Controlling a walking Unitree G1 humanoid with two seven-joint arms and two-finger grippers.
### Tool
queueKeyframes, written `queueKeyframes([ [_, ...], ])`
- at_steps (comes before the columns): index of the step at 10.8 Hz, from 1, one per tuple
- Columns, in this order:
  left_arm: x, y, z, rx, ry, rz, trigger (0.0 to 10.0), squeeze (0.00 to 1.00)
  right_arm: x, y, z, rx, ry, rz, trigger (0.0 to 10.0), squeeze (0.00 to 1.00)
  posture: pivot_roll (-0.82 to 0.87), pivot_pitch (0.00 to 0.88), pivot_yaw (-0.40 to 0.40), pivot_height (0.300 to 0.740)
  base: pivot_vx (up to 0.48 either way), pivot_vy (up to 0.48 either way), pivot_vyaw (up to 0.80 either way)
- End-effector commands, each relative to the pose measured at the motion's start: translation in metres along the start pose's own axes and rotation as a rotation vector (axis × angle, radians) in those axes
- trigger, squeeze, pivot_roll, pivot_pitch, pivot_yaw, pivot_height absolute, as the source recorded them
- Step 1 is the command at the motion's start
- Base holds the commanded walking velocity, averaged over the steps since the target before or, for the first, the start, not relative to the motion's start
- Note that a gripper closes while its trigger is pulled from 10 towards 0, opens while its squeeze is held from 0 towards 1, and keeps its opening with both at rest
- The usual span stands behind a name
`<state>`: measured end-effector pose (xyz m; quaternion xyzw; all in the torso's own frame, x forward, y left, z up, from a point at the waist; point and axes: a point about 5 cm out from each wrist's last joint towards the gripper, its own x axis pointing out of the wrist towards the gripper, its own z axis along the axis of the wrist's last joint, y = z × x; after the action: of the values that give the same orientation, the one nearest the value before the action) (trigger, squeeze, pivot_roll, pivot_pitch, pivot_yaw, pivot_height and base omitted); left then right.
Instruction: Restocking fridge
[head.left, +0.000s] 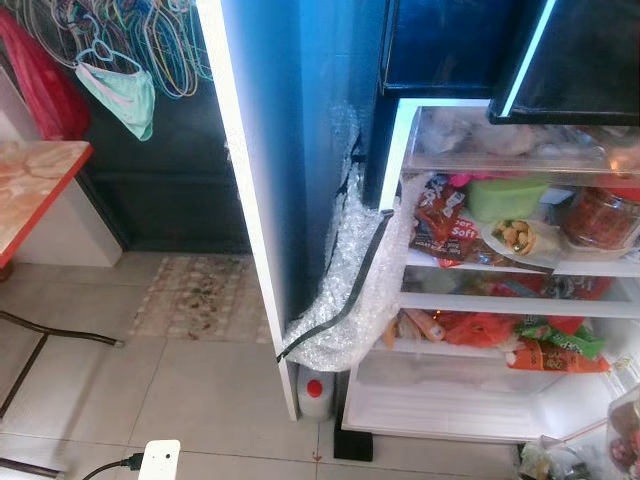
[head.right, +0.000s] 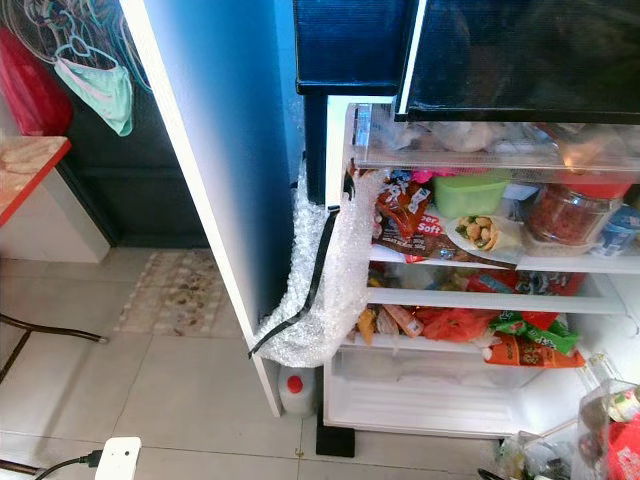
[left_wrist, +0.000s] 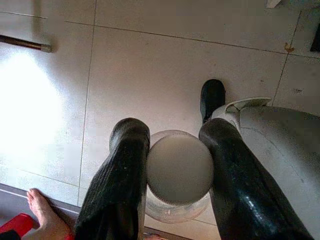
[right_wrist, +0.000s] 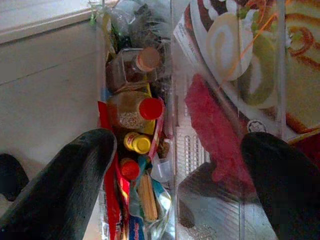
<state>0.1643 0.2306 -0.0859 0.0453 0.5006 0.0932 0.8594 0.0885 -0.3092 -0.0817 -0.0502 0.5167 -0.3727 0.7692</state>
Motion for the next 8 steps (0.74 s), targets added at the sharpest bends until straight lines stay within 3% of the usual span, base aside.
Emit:
queueKeyframes([
  [1,-0.001,0.006,-0.005,0.011,0.025,0.009,10.0,0.00,0.002,-0.020,-0.016,0.022,0.062,-0.056,10.0,0.00,-0.02,0.074,0.047,0.740,0.000,0.000,0.00],
  [3,-0.001,0.007,-0.005,0.015,0.025,0.010,10.0,0.00,0.005,-0.052,-0.027,0.018,0.081,-0.128,10.0,0.00,-0.03,0.078,0.050,0.740,0.000,0.000,0.00],
  [5,-0.001,0.007,-0.005,0.022,0.024,0.008,10.0,0.00,0.006,-0.072,-0.032,0.023,0.089,-0.170,10.0,0.00,-0.03,0.080,0.056,0.740,0.000,0.000,0.00],
  [6,-0.001,0.008,-0.005,0.026,0.023,0.006,10.0,0.00,0.007,-0.079,-0.030,0.028,0.081,-0.177,10.0,0.00,-0.04,0.078,0.058,0.740,0.000,0.000,0.00],
  [8,0.000,0.007,-0.004,0.025,0.020,0.005,10.0,0.00,0.008,-0.073,-0.022,0.026,0.063,-0.158,10.0,0.00,-0.03,0.075,0.054,0.740,0.000,0.000,0.00],
])
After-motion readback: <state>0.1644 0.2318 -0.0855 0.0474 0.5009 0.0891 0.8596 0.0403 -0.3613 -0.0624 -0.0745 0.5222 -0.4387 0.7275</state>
